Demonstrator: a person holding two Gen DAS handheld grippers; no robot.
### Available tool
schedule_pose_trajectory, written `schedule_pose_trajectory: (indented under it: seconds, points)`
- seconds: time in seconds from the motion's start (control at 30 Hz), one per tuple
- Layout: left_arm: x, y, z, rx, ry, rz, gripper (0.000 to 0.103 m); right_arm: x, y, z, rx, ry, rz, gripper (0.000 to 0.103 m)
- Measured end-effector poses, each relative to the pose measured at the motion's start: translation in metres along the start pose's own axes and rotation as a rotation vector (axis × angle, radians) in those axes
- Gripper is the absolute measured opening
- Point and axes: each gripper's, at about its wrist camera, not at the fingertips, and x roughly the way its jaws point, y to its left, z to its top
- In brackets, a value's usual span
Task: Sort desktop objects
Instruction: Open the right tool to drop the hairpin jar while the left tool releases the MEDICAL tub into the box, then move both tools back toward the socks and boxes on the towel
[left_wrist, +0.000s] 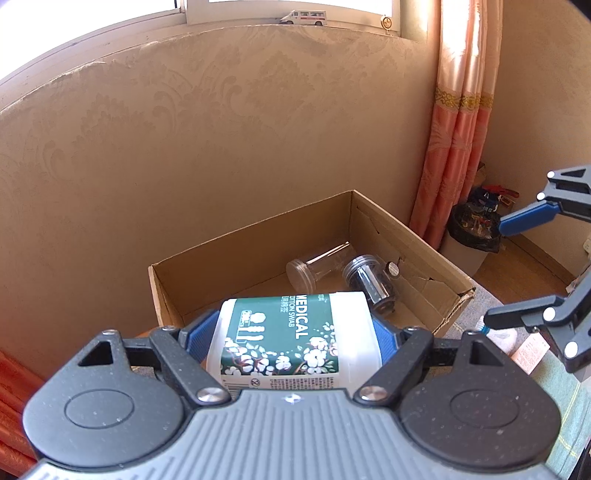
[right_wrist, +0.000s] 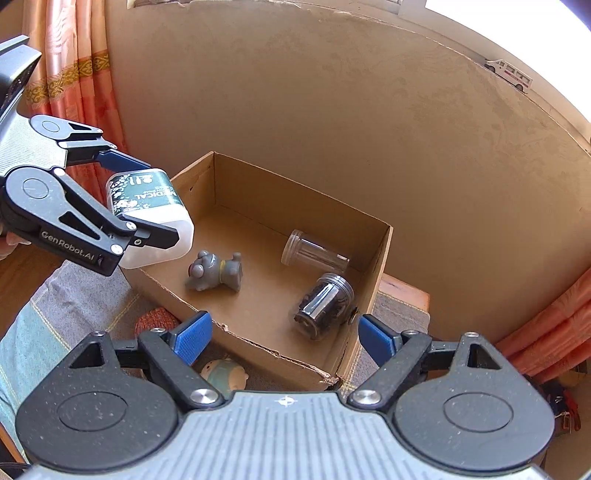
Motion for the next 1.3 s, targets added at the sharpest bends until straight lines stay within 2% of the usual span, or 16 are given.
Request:
schedule_pose_trajectory:
  seconds: [0.17,0.23,0.3,0.43,0.8,0.97,1.13,1.2,1.3]
  points:
    - [0.013,-0.01,0.005,-0.02,0.001,0.002,0.084,-0.004,-0.002,-0.009,0.006,-0.005,-0.011,0.098]
    - [0.017,-0.015,0.005,-0.019,0.017,-0.031,0.085,-0.003,-0.003,-0.013,0.012,-0.002,-0.011,0.098]
    - [0.016,-0.02,0.003,-0.012,0.022,-0.028,0.09,-0.004,-0.004,-0.017,0.017,0.001,-0.01,0.099]
    - [0.011,-0.024,-0.007,-0.017,0.042,-0.043,0.091,-0.008,-0.004,-0.025,0.027,-0.003,-0.011,0.101]
    - [-0.023,-0.036,-0.05,-0.001,0.061,-0.029,0.093,-0.02,0.011,-0.052,0.062,-0.031,0.021,0.103]
    - [-0.042,-0.053,-0.071,0.04,0.031,-0.041,0.097,-0.028,0.02,-0.065,0.089,-0.066,0.018,0.103]
    - [-0.052,-0.066,-0.092,0.049,0.022,-0.084,0.098,-0.037,0.028,-0.08,0.106,-0.09,-0.017,0.103]
    - [-0.052,-0.071,-0.098,0.042,0.042,-0.1,0.098,-0.042,0.032,-0.089,0.106,-0.101,-0.029,0.103]
    - [-0.053,-0.08,-0.107,0.053,0.05,-0.076,0.098,-0.045,0.033,-0.104,0.129,-0.092,-0.036,0.103]
